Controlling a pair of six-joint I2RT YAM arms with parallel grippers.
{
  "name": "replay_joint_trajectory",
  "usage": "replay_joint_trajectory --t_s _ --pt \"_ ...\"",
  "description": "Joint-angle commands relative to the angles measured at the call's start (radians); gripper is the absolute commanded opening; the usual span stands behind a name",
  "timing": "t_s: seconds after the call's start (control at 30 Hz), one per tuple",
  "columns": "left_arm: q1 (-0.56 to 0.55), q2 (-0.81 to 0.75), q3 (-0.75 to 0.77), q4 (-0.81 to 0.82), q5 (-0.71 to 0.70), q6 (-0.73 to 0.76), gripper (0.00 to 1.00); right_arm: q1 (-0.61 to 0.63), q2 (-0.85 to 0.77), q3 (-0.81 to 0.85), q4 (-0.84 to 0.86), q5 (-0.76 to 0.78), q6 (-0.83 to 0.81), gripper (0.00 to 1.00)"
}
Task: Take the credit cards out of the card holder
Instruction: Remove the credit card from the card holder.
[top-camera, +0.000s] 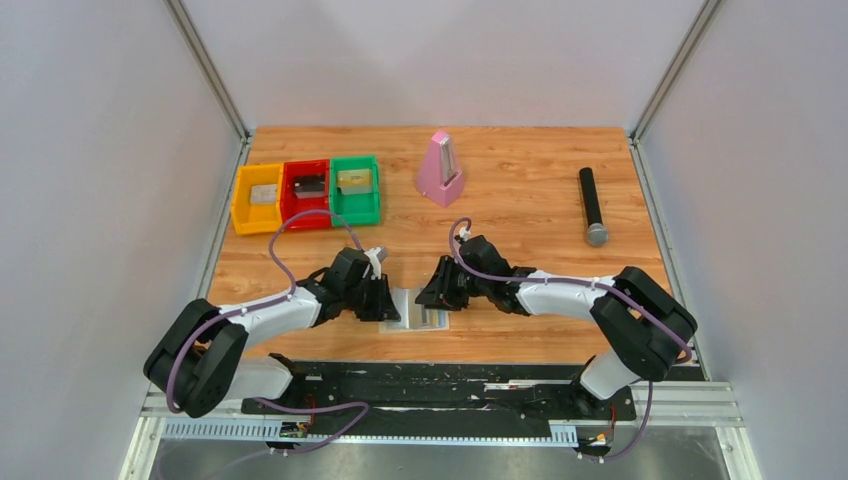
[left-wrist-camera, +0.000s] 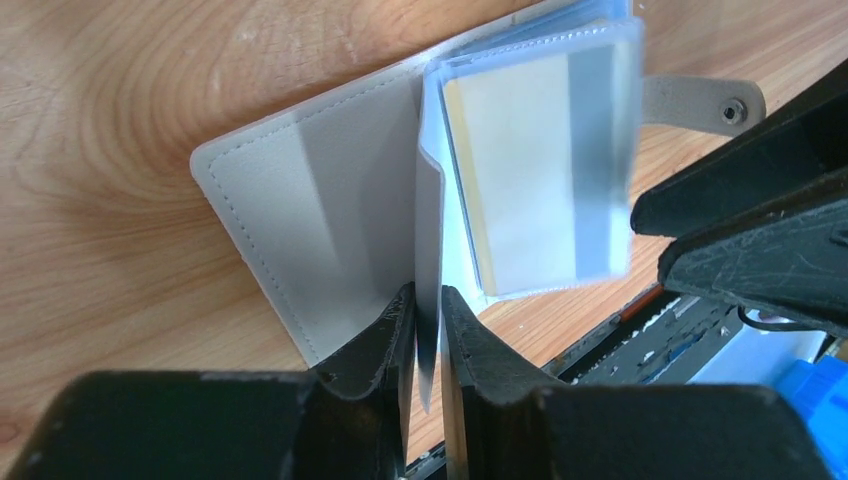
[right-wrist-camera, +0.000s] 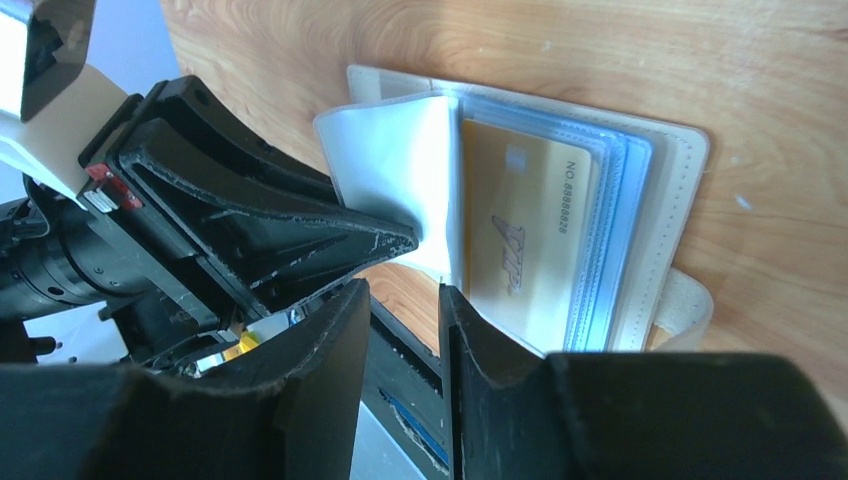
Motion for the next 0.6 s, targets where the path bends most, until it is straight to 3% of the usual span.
replay_joint_trajectory --t_s 0.0,0.27,0.4,0.57 --pt "-0.004 -0.047 0.031 -0.079 -0.086 -0.007 0.24 0.011 0.015 0.036 0.05 -0.042 0.017 0.33" --pt "0.053 -0.117 0.033 -0.132 -0.098 -0.049 0.31 0.015 0.046 0.082 0.048 -0.056 0.005 0.33" --pt "0.062 -0.09 0.034 -0.13 -0.077 -0.023 0.22 0.015 0.037 0.093 -0.018 -0.003 -0.014 0.33" --pt "0.063 -0.042 0.009 -0.023 0.031 -0.024 0.03 0.014 0.002 0.094 -0.13 0.088 -0.048 0.33"
